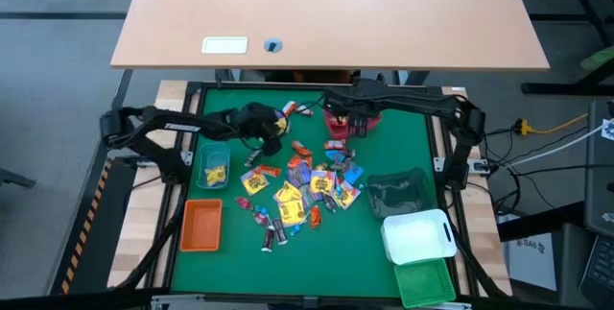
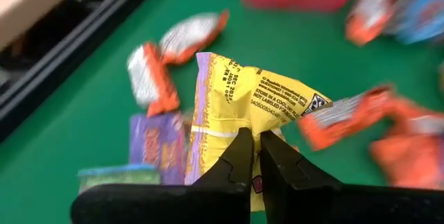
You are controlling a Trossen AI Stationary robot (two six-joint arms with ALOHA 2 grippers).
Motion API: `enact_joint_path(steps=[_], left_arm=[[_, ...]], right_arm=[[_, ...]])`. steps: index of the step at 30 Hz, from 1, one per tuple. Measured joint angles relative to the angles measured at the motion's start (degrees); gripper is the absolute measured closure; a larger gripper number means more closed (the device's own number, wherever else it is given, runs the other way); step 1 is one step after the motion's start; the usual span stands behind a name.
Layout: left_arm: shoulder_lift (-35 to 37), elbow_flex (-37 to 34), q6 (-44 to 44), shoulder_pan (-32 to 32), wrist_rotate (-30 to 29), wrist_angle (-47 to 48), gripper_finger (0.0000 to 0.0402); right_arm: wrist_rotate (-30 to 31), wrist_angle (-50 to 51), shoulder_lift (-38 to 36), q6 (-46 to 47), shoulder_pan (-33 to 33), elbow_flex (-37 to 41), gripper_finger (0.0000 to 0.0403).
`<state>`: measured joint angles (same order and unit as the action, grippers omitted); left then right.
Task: Sort candy
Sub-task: Put the yellow candy into the blue bin
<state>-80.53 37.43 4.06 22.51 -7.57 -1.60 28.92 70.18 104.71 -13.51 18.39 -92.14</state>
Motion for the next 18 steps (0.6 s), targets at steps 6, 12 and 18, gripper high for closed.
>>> enact_joint_path(steps=[6,12,18], left_arm=[[13.11,0.09,3.07,-1.98,3.45,13.49,0.0401],[27.25,0.11,16.54,-5.68,6.14,32.21,0.0401],[35.70,0.13,28.49,-10.50,6.74,48.12,0.0401]], right_arm=[[-7.03,-1.27,-1.56,1.62,0.00,-0.01,0.0148],[-21.80,-6.82,-1.56,1.68,-0.41,-0.02,0.0148],[-28.30,-14.61,-1.54,1.64,-2.09,-0.02,0.0148]])
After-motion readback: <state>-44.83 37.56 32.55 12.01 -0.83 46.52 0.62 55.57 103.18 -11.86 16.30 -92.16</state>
